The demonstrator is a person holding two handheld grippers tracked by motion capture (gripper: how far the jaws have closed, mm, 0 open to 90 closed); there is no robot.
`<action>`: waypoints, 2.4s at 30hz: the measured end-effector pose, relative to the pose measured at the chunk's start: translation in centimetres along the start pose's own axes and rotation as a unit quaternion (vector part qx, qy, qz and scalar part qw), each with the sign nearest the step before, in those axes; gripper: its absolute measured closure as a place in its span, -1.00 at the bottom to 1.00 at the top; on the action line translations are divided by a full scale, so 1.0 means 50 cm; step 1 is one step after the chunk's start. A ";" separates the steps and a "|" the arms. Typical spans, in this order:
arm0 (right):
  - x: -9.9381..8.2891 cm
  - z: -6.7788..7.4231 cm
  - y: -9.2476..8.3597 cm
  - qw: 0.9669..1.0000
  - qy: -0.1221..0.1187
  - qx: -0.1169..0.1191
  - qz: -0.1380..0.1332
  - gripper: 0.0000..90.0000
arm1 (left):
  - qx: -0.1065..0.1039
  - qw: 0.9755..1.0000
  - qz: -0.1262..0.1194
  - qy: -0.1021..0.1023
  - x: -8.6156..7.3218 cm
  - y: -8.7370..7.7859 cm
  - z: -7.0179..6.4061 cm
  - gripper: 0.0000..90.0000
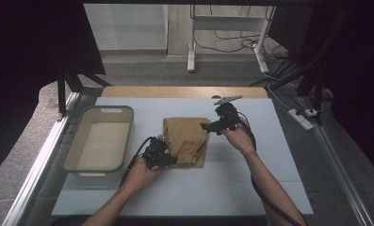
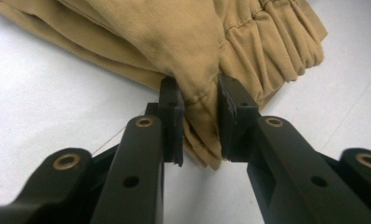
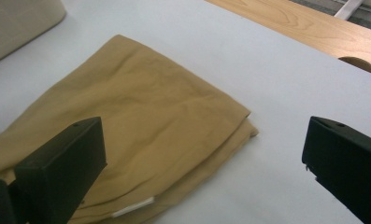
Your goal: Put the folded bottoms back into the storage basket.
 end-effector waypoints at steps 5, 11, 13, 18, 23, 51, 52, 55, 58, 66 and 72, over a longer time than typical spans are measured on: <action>0.000 -0.018 0.016 1.000 0.007 -0.015 0.012 -1.00 | -0.001 1.000 -0.001 -0.001 0.000 0.000 0.000 0.60; 0.010 -0.023 0.033 0.999 0.001 -0.031 0.022 -1.00 | -0.002 1.000 -0.001 -0.001 0.000 0.000 0.000 0.60; 0.014 -0.026 0.041 0.999 0.000 -0.034 0.027 -1.00 | -0.002 1.000 -0.001 -0.001 0.000 0.000 0.000 0.60; 0.017 -0.035 0.063 0.999 0.015 -0.031 0.033 -1.00 | -0.004 1.000 -0.001 -0.002 0.000 0.000 0.001 0.60; 0.017 -0.047 0.084 0.998 0.017 -0.038 0.044 -1.00 | -0.005 1.000 -0.001 -0.002 0.000 0.000 0.001 0.60; -0.013 -0.103 0.166 0.991 0.002 -0.088 0.099 -1.00 | -0.005 1.000 0.000 -0.002 0.000 0.000 0.002 0.60; -0.017 -0.102 0.169 0.991 0.001 -0.086 0.103 -1.00 | -0.005 1.000 -0.001 -0.002 0.000 0.000 0.002 0.60; -0.023 -0.100 0.174 0.992 0.007 -0.073 0.104 -0.97 | -0.005 1.000 0.000 -0.002 0.000 0.000 0.002 0.59; -0.026 -0.096 0.175 0.994 0.018 -0.047 0.100 -0.85 | -0.005 1.000 -0.001 -0.002 0.000 0.000 0.002 0.59; -0.026 -0.088 0.170 0.995 0.006 -0.027 0.098 -0.55 | -0.008 1.000 0.000 -0.002 0.000 0.000 0.003 0.58; -0.021 -0.057 0.160 0.995 -0.013 0.019 0.099 0.37 | -0.013 1.000 -0.002 -0.008 -0.001 0.001 0.004 0.59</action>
Point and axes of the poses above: each handheld gripper's, and its own axes: y roughly forward along the jaws, x roughly out of its top, z roughly to its left, the point moved 7 cm from there along y, roughly forward along the jaws, and after that the axes turned 2 degrees about z, right-handed, at the moved point
